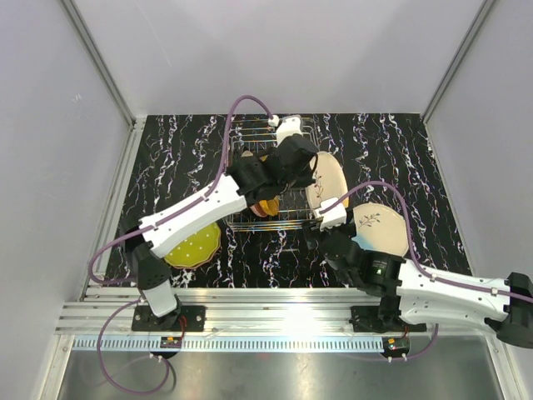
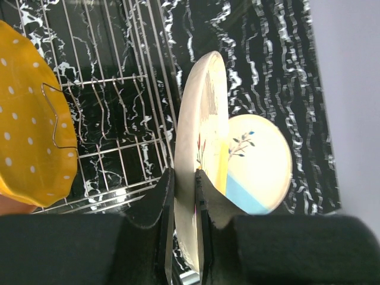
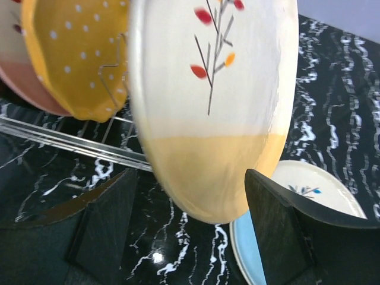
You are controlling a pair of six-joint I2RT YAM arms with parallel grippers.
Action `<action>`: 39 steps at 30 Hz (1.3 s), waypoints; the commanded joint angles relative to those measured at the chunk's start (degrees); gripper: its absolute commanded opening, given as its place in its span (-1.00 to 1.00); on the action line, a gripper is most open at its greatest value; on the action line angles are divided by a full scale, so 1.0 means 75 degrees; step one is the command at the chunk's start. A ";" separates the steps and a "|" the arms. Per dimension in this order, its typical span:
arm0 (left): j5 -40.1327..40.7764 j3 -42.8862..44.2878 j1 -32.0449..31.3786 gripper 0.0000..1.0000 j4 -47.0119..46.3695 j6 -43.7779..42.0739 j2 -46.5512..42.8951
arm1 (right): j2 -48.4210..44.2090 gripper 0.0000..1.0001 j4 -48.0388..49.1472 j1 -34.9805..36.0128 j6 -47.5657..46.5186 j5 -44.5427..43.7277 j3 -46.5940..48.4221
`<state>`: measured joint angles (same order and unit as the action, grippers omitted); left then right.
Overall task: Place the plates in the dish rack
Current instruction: Pass the plate from the left arm to the right
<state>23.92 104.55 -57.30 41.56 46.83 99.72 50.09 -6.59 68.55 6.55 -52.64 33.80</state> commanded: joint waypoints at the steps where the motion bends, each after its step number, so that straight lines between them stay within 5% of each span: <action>1: -0.0166 0.0193 0.0034 -1.00 -0.1159 0.0354 -0.1015 | 0.0188 0.61 0.0796 0.0129 -0.0286 -0.1228 -0.0007; 8: -0.0435 -0.0346 0.0034 -1.00 -0.1310 0.0518 -0.1378 | 0.1067 0.30 0.1370 0.0281 -0.1386 -0.2273 0.0333; 14: -0.0495 -0.1505 0.0034 -1.00 -0.1885 0.0577 -0.1882 | 0.1127 -0.51 0.1605 0.0726 -0.1635 -0.2578 0.0462; 18: -0.0389 -0.1612 0.0034 -0.50 -0.1955 0.0262 -0.2034 | 0.0660 -1.00 0.1594 0.0855 -0.1611 -0.2474 0.0450; 23: -0.0518 -0.1671 0.0034 0.41 -0.2517 -0.0231 -0.2374 | 0.0061 -1.00 0.1488 0.0926 -0.1529 -0.1888 0.0602; 28: -0.0553 -0.1285 0.0291 0.78 -0.2612 -0.0923 -0.2678 | -0.0256 -1.00 0.1593 0.0961 -0.1670 -0.1396 0.0790; 29: -0.0588 -0.1215 0.0350 0.98 -0.2635 -0.1005 -0.2726 | -0.0337 -1.00 0.1628 0.0961 -0.1670 -0.1291 0.0813; 36: -0.0285 -0.1202 0.0889 0.98 -0.2530 -0.2396 -0.3615 | -0.0584 -1.00 0.2984 0.0961 -0.1611 -0.0459 0.0591; 39: 0.0836 -0.1552 0.0878 0.98 -0.2215 -0.3333 -0.4363 | -0.0503 -1.00 0.3479 0.0903 -0.1728 -0.0178 0.0602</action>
<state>22.48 93.27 -50.65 25.34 31.79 73.45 47.86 5.08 75.16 -5.76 -55.90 35.46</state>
